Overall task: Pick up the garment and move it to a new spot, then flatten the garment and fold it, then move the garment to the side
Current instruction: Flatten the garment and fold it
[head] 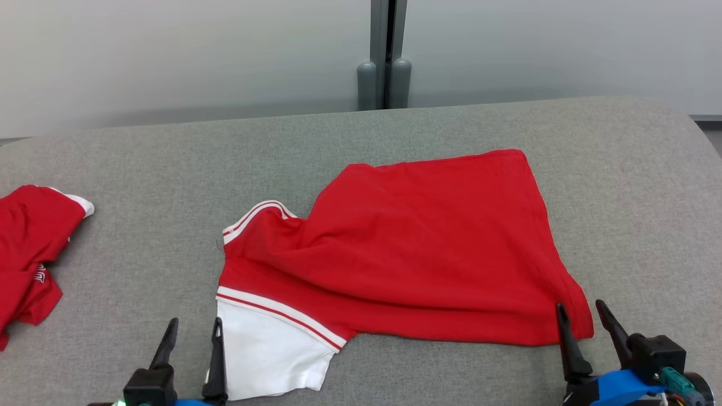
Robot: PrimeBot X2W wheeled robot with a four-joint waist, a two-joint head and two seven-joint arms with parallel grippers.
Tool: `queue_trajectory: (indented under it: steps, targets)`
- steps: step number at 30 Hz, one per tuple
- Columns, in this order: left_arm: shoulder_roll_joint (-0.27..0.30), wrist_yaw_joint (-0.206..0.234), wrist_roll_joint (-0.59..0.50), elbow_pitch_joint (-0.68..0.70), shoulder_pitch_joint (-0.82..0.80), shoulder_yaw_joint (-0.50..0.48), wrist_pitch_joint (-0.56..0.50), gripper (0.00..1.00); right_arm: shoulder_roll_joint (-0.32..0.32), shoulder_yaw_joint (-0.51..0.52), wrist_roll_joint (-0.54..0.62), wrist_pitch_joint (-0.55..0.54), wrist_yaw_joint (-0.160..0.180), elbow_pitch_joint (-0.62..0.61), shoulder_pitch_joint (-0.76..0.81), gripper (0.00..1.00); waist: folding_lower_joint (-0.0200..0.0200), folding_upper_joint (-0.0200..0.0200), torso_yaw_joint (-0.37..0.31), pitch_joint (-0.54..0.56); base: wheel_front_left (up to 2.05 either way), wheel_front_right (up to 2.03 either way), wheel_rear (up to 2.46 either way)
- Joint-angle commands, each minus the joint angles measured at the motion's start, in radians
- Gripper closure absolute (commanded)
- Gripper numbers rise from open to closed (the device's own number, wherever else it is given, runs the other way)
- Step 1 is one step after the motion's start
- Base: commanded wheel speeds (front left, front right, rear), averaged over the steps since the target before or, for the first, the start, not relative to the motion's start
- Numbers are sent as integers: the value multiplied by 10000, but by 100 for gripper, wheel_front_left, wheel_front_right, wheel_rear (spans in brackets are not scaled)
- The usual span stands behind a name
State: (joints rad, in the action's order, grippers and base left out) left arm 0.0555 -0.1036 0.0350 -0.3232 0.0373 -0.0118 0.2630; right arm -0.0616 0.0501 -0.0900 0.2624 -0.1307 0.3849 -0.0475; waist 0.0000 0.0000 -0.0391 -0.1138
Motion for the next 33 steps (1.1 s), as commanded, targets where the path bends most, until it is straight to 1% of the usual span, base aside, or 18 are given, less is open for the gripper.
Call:
queue_trajectory:
  steps: [1,7,11,18,26,28,33]
  targets:
    - [52,-48,-9,-147,-70,107,28,0,-100,121,29,36,-1,243,-183,0,0,0,-18,-57,0,0,0]
    - [31,-146,229,-973,84,260,28,0,-152,434,-239,36,-1,1381,-447,0,0,0,-55,-234,0,0,0]
    - [9,-191,380,-1497,177,356,27,0,-122,401,-534,36,-1,1954,-568,0,0,0,-83,-299,0,0,0]
    - [-33,-250,663,-2120,39,818,8,0,-131,178,-1125,35,-1,2825,-936,0,0,0,-121,-351,0,0,0]
    - [-59,-302,1086,-2476,-319,1480,-6,0,-323,-398,-1779,13,-1,3625,-1486,0,0,0,-82,-355,0,0,0]
    - [-84,-307,1427,-2639,-446,1878,-10,0,-340,-578,-1904,12,-3,3808,-1632,0,0,0,-63,-352,0,0,0]
    - [-73,-311,2184,-3031,-771,2530,-27,0,-310,-1184,-2311,12,-4,4030,-1948,0,0,0,-54,-362,0,0,0]
